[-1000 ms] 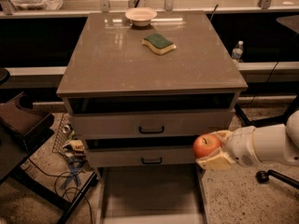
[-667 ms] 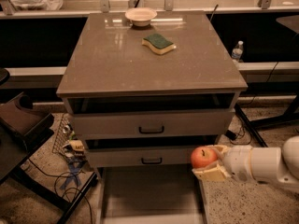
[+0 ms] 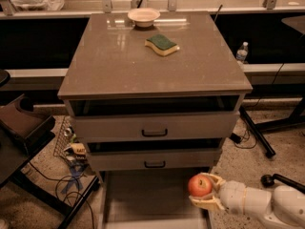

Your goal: Place apple into bottom drawer

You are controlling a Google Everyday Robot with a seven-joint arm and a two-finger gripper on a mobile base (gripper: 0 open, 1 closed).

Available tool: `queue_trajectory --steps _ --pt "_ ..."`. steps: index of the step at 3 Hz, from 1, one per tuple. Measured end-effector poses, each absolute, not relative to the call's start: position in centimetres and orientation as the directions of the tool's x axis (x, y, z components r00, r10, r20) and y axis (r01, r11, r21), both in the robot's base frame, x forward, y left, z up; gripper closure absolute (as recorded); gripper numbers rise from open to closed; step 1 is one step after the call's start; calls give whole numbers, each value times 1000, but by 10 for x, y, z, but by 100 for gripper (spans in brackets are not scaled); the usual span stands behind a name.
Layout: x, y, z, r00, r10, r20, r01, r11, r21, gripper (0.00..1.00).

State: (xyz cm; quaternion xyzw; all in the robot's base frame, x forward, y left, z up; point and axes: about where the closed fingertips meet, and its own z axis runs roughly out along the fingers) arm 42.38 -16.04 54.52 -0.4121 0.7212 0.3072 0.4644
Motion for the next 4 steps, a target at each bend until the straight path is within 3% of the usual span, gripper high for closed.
queue_trajectory --steps 1,2,4 --pt "420 -151 499 -207 -309 -928 -893 448 50 100" --pt "415 -143 465 -227 -399 -888 -900 435 34 100" --pt "428 -118 432 -221 -334 -916 -908 413 69 100"
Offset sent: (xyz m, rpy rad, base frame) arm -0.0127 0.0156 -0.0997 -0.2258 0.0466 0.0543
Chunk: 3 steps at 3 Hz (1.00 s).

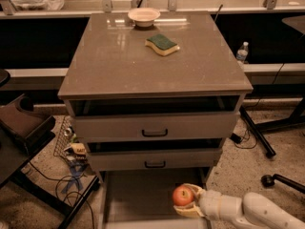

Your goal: Place apple into bottom drawer

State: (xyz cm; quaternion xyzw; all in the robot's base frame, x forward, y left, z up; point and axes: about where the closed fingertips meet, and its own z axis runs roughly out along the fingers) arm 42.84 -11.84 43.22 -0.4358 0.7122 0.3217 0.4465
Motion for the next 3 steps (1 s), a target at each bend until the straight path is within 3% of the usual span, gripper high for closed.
queue_trajectory --steps 2,3 --pt "457 -50 334 -110 -305 -946 -950 313 10 100" --pt "472 -25 273 -115 -361 -925 -957 290 6 100"
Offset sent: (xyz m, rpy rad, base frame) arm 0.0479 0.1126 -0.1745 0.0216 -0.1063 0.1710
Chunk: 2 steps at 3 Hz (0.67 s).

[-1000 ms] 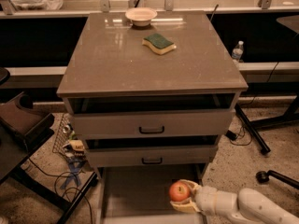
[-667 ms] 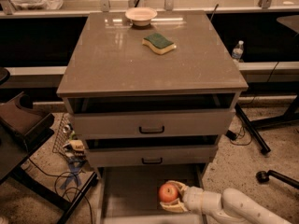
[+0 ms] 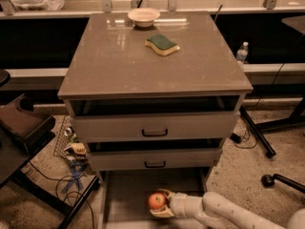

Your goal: Place apple into bottom drawer

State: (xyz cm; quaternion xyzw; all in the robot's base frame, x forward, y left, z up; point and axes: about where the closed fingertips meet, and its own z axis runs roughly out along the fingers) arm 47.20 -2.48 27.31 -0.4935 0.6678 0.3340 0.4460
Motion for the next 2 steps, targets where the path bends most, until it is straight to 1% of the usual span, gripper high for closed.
queue_trajectory --steps 2 --pt "506 -6 159 -191 -490 -850 -958 280 54 100"
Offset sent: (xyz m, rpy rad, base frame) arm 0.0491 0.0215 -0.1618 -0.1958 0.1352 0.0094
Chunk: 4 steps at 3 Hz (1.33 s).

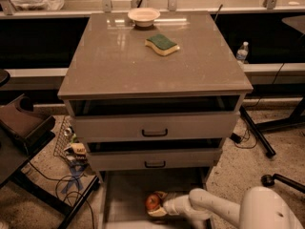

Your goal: Place apple into bottom drawer

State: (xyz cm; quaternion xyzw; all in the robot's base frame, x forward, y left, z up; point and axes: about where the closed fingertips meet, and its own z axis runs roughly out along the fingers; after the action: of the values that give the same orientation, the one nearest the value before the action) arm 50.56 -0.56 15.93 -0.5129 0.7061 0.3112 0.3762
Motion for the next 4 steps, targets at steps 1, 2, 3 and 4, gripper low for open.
queue_trajectory --steps 1,2,3,4 --pt "513 -9 132 -212 -538 -816 -958 281 63 100" --pt "512 -7 132 -210 -538 -816 -959 278 64 83" --pt "511 -5 132 -210 -536 -817 -959 276 66 59" --pt "510 -3 132 -211 -535 -818 -959 273 68 36"
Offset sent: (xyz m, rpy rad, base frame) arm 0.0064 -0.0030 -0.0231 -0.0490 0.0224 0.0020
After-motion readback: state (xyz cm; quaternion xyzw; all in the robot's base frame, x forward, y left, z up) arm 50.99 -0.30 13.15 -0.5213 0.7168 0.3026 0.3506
